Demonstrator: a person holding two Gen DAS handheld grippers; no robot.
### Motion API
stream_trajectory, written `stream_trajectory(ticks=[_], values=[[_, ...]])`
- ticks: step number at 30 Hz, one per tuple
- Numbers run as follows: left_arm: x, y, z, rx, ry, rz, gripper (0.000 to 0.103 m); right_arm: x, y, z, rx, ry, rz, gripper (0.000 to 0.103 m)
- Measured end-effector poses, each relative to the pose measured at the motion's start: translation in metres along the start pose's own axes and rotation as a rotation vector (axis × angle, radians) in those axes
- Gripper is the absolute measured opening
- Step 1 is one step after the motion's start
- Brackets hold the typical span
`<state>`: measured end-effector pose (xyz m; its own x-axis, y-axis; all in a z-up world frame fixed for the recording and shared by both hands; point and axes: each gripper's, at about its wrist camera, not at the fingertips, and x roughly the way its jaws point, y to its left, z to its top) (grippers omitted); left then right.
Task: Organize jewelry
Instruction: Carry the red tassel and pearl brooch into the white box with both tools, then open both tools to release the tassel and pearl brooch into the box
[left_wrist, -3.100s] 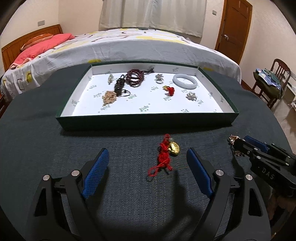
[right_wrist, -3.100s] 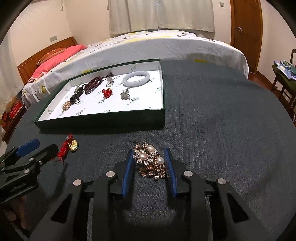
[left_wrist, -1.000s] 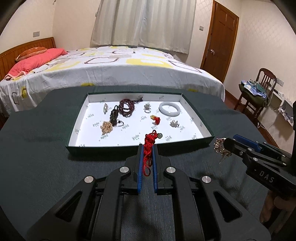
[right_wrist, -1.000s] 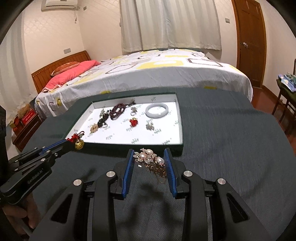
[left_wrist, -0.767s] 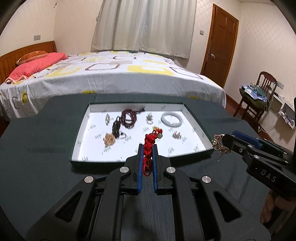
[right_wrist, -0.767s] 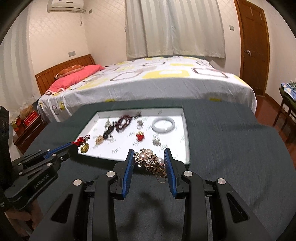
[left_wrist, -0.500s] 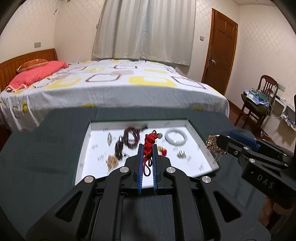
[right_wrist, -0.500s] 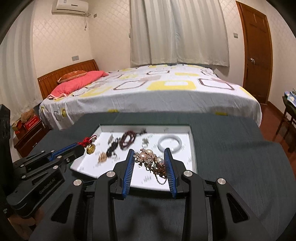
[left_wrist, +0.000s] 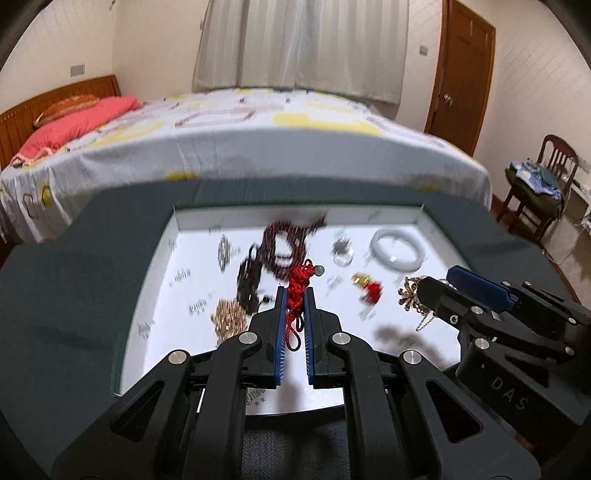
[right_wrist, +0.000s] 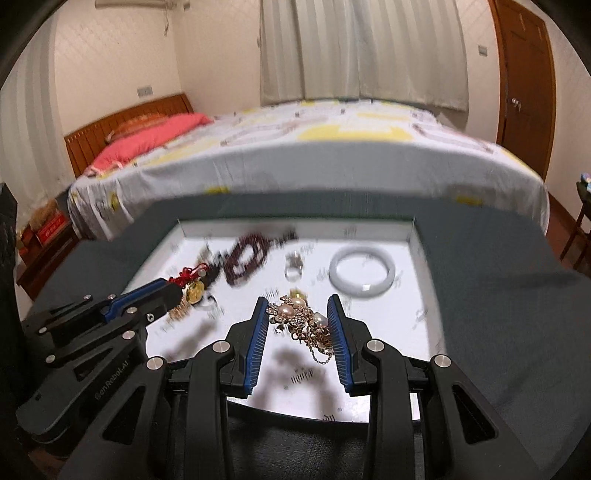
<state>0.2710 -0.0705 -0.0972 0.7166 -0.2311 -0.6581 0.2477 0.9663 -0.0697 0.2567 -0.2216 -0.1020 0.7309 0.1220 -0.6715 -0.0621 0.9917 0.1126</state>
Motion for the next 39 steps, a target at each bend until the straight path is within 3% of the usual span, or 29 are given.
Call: stream_trajectory(ticks=[12, 35, 36, 39], values=[[0.032, 0.005, -0.013, 0.003, 0.098, 0.006, 0.009, 0.025, -0.001, -0.014, -0.012, 0.099, -0.002, 0.033], [0.039, 0.002, -0.015, 0.014, 0.145, 0.048, 0.011, 0.031, -0.003, -0.015, -0.003, 0.107, -0.002, 0.034], [0.039, 0.002, -0.015, 0.014, 0.147, 0.050, 0.014, 0.031, -0.003, -0.015, -0.003, 0.110, -0.003, 0.035], [0.038, 0.003, -0.015, 0.009, 0.144, 0.064, 0.039, 0.032, -0.003, -0.016, 0.003, 0.110, -0.007, 0.047]])
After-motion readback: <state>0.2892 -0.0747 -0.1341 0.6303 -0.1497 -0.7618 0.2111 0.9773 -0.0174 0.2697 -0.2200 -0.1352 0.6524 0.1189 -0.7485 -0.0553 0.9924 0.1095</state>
